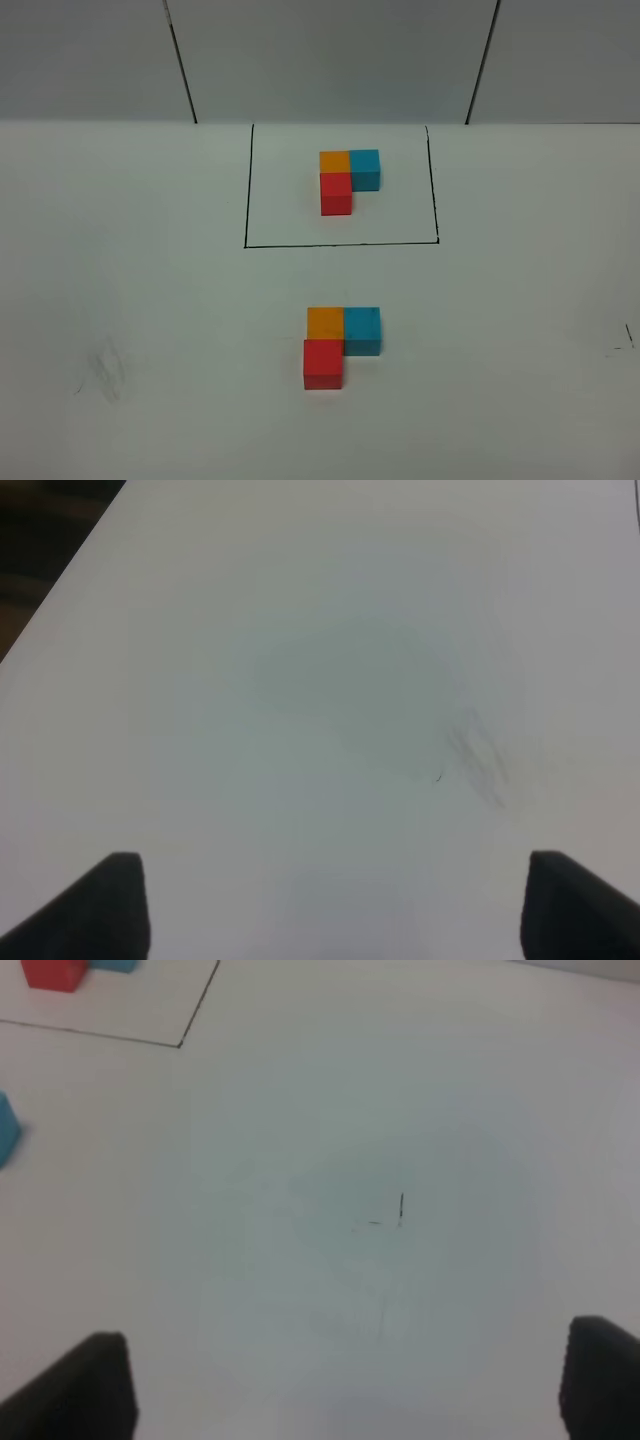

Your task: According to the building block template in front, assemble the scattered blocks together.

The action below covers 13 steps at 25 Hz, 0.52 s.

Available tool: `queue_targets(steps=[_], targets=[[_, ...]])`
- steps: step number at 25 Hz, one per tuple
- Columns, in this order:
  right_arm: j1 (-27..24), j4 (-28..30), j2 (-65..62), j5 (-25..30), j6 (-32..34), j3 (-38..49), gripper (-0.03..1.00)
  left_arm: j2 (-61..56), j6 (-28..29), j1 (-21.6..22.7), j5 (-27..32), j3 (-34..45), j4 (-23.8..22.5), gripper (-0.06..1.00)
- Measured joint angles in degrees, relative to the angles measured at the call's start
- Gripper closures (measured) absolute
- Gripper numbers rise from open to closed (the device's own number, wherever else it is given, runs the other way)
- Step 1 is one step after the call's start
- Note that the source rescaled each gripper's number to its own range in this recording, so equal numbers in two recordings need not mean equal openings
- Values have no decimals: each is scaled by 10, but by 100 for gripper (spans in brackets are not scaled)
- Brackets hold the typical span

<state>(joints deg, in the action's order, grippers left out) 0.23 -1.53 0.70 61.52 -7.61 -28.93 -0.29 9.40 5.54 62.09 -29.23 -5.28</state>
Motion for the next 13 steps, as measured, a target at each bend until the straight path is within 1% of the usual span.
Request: queue_targets(steps=[13], targets=[[0,-1,0,0,0,0,40,0,0,0,0,0,0,12]])
